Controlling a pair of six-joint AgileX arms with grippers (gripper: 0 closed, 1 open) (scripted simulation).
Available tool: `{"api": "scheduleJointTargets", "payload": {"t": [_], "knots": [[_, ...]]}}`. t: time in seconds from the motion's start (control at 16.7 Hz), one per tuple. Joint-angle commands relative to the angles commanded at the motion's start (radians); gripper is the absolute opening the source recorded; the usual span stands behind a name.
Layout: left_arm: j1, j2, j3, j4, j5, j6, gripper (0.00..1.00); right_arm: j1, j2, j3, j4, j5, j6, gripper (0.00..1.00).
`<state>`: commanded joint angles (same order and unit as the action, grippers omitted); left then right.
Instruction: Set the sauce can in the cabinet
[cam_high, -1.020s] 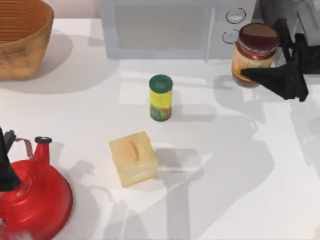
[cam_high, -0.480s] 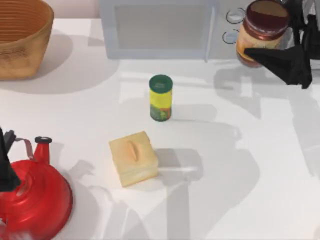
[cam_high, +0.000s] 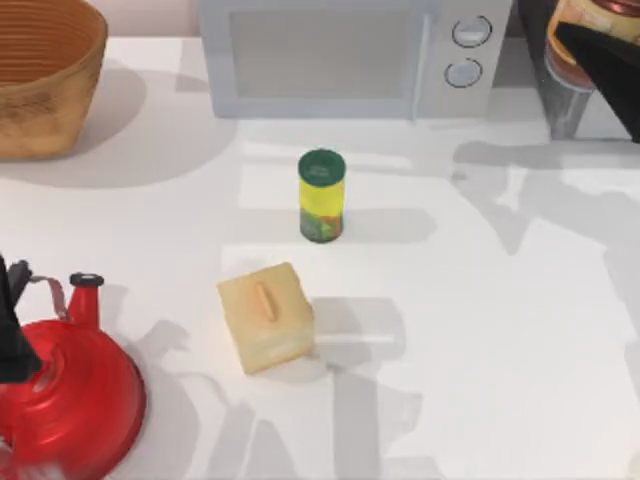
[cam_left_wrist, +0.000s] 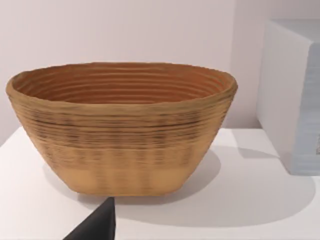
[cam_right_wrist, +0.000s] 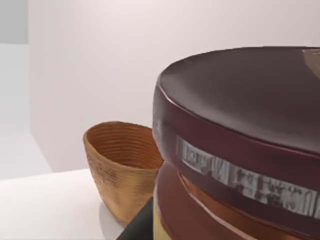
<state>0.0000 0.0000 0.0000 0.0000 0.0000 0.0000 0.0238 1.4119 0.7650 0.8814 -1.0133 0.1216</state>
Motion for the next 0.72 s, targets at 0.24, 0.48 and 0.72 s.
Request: {"api": "scheduleJointTargets", "payload": {"t": [0.24,0.48,0.72], "knots": [[0.0,0.0,0.0,0.0,0.0,0.0,1.0,0.002,-0.226,-0.158,-0.178,0.181,-0.004,0.0],[0.0,0.0,0.0,0.0,0.0,0.0,1.0,-0.013,-0.444,-0.288,-0.326,0.345,-0.018,0.0],[0.0,0.0,0.0,0.0,0.0,0.0,1.0,-0.004,-0.8,-0.421,-0.486,0.55,-0.05,0.0]]}}
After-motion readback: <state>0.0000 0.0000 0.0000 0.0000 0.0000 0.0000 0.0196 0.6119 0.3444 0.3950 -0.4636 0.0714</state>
